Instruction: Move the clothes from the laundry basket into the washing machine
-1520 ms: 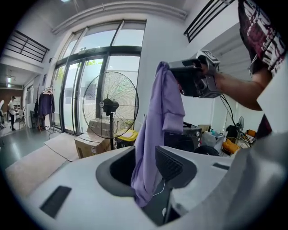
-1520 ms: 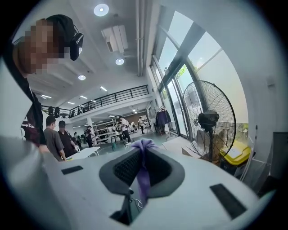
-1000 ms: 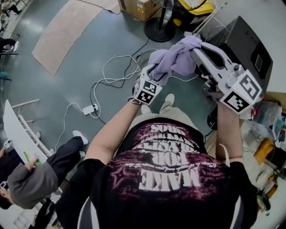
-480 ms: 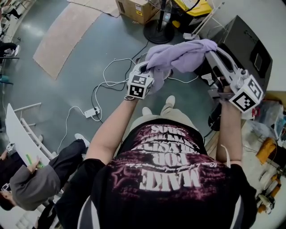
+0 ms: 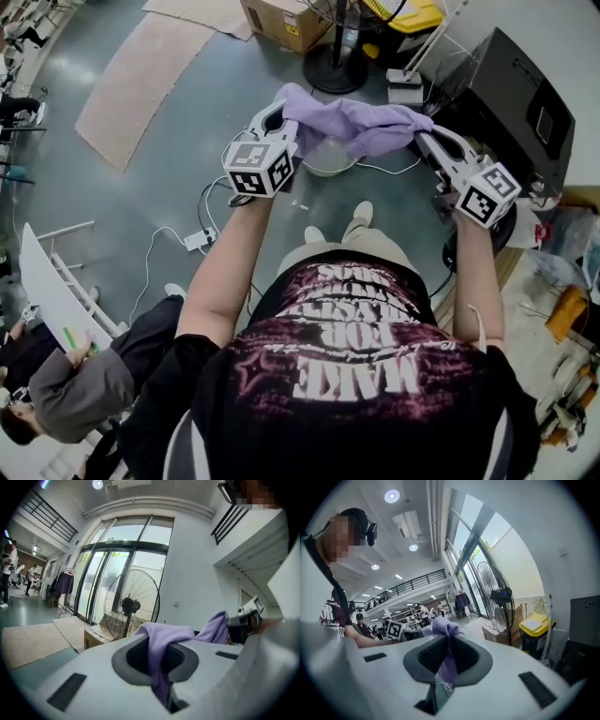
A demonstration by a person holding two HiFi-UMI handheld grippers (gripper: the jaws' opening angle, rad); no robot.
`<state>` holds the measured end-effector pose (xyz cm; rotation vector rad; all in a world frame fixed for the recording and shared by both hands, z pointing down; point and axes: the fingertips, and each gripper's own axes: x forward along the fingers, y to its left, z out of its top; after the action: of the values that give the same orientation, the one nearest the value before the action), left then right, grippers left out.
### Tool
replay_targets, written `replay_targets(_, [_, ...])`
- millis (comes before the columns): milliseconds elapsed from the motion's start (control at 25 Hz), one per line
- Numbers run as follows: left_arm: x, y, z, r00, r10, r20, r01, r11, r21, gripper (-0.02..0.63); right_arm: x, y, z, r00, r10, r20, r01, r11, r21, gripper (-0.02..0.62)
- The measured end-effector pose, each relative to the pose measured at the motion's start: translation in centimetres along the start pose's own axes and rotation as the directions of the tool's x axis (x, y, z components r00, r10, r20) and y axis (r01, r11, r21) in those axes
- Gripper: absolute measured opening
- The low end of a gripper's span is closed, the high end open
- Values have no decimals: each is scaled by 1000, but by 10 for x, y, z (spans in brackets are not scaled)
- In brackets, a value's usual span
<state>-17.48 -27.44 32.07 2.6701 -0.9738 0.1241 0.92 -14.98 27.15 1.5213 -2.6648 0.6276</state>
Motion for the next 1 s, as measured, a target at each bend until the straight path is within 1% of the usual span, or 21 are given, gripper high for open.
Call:
replay_targets(120, [-7, -4, 31, 998, -11, 66, 12, 1000, -19, 14, 8, -11, -43, 993, -33, -112, 29, 999, -35, 32])
replay_targets(200, [-12, -8, 51, 995, -25, 99, 28, 999, -32, 14, 13, -13, -69, 983, -35, -180, 28, 999, -45, 34])
replay_targets(360, [-16, -17, 80, 990, -54, 133, 58, 998, -21, 14, 21, -17, -120, 956, -45, -289, 36, 999, -37, 49])
replay_targets(400, [-17, -19, 84, 989, -58, 136, 61, 998, -14, 14, 21, -20, -132, 947, -49, -317, 41, 999, -29, 79])
replay_targets(520, [-19, -24, 90, 989, -70, 133, 68, 998, 15, 14, 19, -22, -167, 911, -33, -411, 40, 999, 9, 267])
replay_targets(560, [-20, -26, 90, 989, -73, 129, 71, 997, 27, 14, 19, -21, -174, 900, -24, -434, 34, 999, 14, 302])
replay_targets(640, [-21, -30, 89, 990, -79, 120, 74, 996, 48, 14, 16, -18, -183, 887, -9, -461, 17, 1000, 14, 348])
replay_targets(680, [-21, -33, 88, 990, -80, 115, 74, 996, 57, 14, 15, -17, -184, 885, -4, -466, 11, 1000, 11, 372])
replay_targets(720, [-20, -35, 87, 991, -80, 110, 73, 995, 65, 14, 13, -16, -184, 885, -5, -466, 8, 1000, 5, 382])
replay_targets(840, [-17, -34, 82, 993, -67, 97, 60, 995, 81, 14, 8, -18, -177, 892, -33, -450, 22, 999, -31, 400])
replay_targets(1000, [-19, -18, 78, 996, -24, 90, 17, 997, 79, 14, 1, -23, -164, 907, -68, -416, 50, 997, -55, 410])
